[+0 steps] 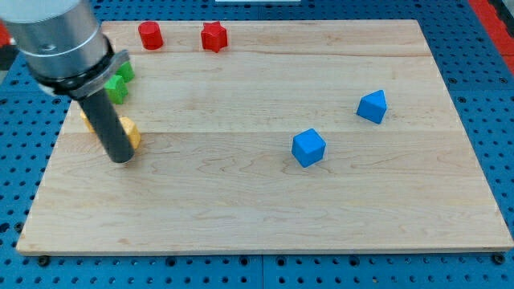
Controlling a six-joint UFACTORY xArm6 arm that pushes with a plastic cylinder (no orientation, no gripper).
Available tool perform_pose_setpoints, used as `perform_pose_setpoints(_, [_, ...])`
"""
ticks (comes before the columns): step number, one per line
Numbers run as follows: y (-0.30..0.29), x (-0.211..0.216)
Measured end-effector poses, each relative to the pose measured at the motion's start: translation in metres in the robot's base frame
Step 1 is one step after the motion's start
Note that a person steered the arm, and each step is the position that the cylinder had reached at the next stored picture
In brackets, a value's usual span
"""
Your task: Move the yellow hexagon diagonal to the bottom right of the green star
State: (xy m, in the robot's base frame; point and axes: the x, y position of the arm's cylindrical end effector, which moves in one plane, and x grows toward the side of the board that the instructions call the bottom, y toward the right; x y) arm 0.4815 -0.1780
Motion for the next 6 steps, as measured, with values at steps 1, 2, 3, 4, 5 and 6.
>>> perform_pose_setpoints(1, [-0.001,0.014])
perform_pose_setpoints(2, [-0.043,0.029])
perform_pose_setpoints(3, [-0.05,0.005])
perform_pose_setpoints(4, [-0.044,-0.025])
perform_pose_setpoints(5, [-0.02,-0.049])
perform_pose_setpoints(6, [0.016,-0.054])
